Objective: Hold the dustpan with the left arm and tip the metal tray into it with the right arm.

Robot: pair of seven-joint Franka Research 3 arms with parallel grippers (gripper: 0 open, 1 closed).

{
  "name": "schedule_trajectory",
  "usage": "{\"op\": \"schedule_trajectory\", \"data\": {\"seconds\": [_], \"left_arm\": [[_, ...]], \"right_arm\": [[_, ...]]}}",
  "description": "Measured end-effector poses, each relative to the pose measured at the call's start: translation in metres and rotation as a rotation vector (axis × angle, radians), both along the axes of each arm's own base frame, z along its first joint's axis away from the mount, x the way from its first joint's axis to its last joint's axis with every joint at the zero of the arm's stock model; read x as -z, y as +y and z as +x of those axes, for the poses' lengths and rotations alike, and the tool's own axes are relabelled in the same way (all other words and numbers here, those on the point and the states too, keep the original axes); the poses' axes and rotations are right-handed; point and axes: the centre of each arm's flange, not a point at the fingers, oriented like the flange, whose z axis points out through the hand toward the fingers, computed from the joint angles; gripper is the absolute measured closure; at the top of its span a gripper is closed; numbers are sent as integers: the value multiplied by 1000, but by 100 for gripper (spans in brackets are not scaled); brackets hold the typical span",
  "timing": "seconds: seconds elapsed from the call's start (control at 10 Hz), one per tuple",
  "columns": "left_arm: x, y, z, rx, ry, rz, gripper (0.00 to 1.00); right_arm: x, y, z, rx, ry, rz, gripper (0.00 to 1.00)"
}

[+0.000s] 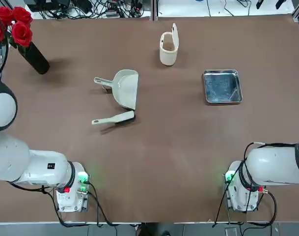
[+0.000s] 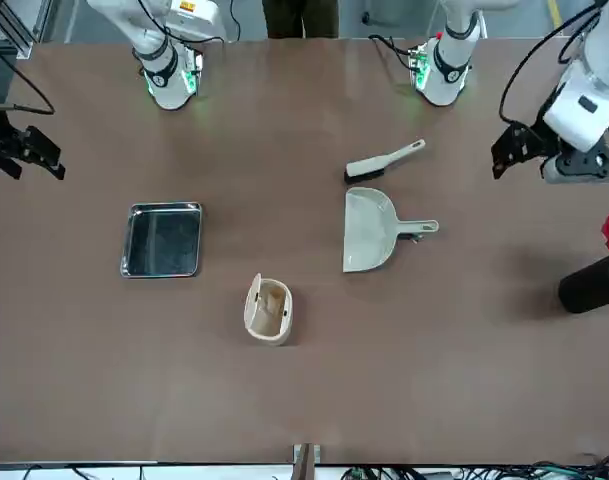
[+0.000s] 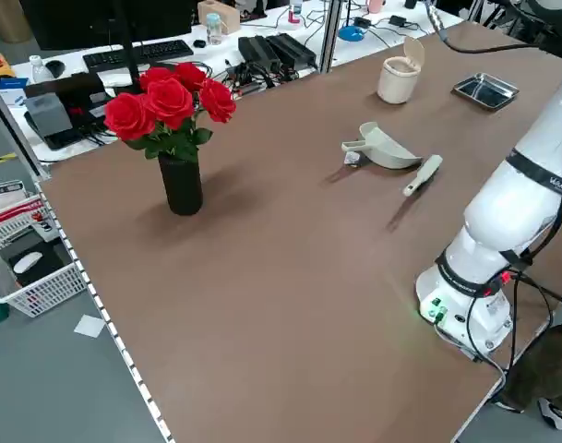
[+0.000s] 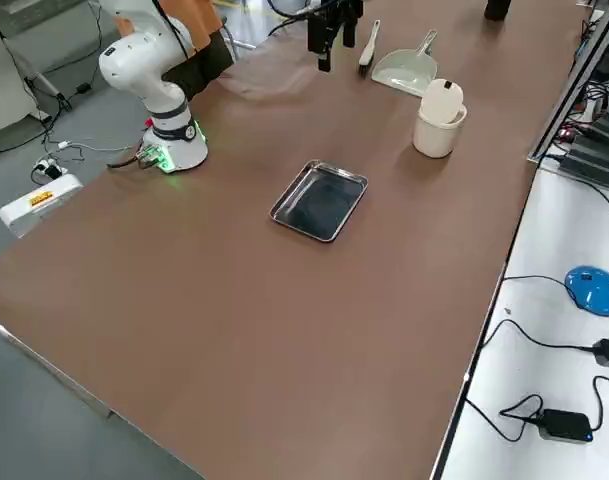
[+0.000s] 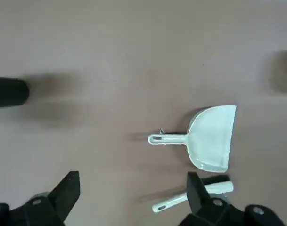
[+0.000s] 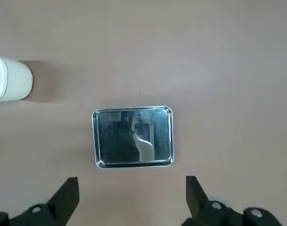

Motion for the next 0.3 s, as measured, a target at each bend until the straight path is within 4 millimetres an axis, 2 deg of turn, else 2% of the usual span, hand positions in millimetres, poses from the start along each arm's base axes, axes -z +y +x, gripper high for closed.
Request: {"op": "schedule_trajectory", "data": {"seconds": [0.3], "left_arm": [[3, 0, 1, 23, 11, 2, 0]], "right_arm": [[0, 1, 0, 9, -1, 0, 0]]}}
